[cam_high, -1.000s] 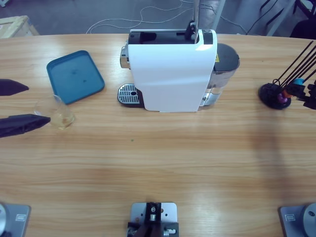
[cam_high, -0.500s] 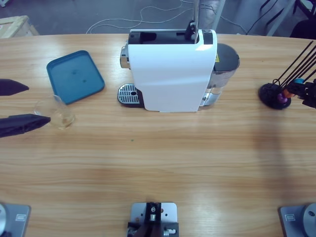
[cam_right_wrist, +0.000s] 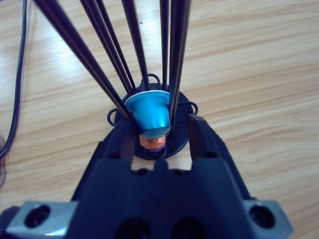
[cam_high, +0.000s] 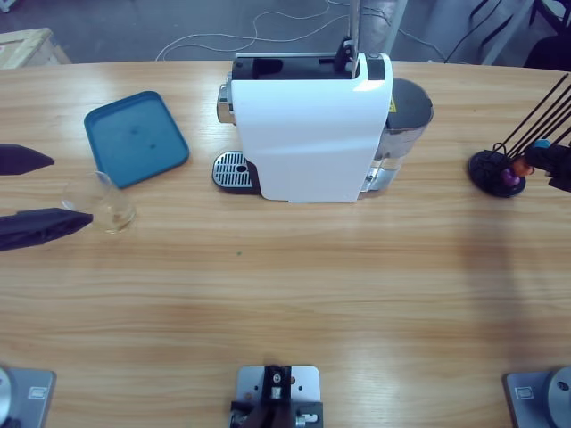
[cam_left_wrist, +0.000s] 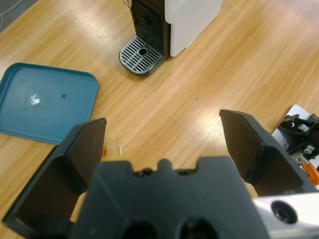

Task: Pour coffee

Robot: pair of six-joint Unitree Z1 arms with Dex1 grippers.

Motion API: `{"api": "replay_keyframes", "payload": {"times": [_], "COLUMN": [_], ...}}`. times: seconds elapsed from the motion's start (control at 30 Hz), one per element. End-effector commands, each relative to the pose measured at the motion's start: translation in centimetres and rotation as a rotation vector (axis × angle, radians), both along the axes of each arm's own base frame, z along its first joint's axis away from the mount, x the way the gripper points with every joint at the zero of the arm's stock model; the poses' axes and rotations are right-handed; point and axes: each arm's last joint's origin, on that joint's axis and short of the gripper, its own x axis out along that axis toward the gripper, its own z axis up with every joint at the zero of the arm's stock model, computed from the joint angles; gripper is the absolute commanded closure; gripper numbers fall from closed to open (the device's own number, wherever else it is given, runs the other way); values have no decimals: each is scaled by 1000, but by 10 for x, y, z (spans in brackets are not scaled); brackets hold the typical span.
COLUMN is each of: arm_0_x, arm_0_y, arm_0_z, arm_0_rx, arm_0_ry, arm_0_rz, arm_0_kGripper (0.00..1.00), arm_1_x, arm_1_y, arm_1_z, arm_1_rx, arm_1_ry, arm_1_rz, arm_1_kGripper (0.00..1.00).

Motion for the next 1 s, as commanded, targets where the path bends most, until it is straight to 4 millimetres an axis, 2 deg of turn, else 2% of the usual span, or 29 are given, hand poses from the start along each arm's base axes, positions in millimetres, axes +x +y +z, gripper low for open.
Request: {"api": "replay_keyframes", "payload": {"times": [0.03, 0.07, 0.1, 0.13, 0.4, 0.67, 1.0], "arm_0_x": [1, 1, 0, 0, 0, -2, 1], "arm_0_y": [-4, -4, -5, -5, -7, -5, -9], "arm_0_z": [-7, -7, -8, -8, -14, -22, -24], "arm_0_rx": [8, 8, 8, 10, 25, 37, 34], "arm_0_ry": [36, 39, 42, 44, 58, 77, 76], "arm_0_rz": [-11, -11, -14, -18, -23, -18, -27], "arm_0_kGripper": [18, 18, 18, 18, 18, 18, 18], "arm_1_x": [-3, -2, -2, -3, -7, -13, -8], "arm_1_y": [-3, -3, -3, -3, -2, -2, -2], "arm_1_z": [-9, -9, -9, -8, 8, 15, 50], "arm_1_rx": [4, 7, 9, 9, 22, 25, 25], "arm_1_ry": [30, 29, 27, 26, -25, -25, -74], "arm_1_rz": [10, 15, 15, 16, 35, 40, 36], "arm_1_kGripper": [837, 878, 991, 1000, 1000, 1000, 1000]}}
